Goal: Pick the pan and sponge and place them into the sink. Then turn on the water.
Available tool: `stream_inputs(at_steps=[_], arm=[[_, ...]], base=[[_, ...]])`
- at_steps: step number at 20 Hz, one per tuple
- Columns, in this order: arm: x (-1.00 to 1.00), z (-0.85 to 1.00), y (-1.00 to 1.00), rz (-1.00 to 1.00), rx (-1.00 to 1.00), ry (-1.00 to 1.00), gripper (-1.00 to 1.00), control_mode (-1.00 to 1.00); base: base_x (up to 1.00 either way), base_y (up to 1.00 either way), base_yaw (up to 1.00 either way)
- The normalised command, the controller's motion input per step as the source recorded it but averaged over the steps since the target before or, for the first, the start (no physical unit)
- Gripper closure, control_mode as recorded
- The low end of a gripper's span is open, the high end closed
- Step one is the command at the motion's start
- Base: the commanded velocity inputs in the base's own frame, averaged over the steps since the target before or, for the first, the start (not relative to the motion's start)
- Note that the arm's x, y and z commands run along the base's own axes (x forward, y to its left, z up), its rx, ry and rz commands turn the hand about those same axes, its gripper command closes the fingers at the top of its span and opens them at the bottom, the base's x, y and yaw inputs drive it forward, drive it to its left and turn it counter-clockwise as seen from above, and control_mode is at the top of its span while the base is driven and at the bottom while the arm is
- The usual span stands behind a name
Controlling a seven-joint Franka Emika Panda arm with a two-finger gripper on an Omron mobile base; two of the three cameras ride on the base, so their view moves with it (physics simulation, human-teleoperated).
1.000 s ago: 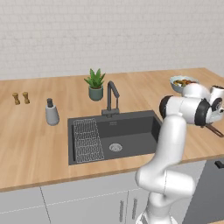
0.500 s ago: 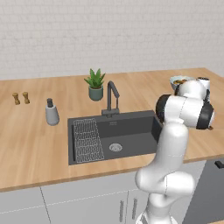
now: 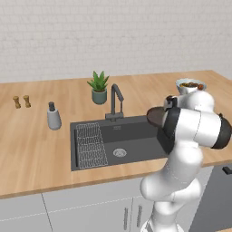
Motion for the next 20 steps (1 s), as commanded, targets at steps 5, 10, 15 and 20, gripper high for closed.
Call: stream_inputs(at_steps=[5, 10, 15, 20], arm=[[-0.23, 0.0, 0.35, 0.19, 0.0, 0.0, 1.0, -1.0], [0.02, 0.0, 0.73, 0.23, 0.0, 0.08, 1.0, -1.0], [0.09, -0.15, 0.86, 0.25, -0.06, 0.18, 1.0, -1.0], [0.0, -0.2, 0.31, 0.17, -0.02, 0.14, 1.0, -1.0]], base=[[0.0, 0.0, 0.0], [0.0, 0.0, 0.0], [0.0, 0.0, 0.0], [0.0, 0.0, 0.0]])
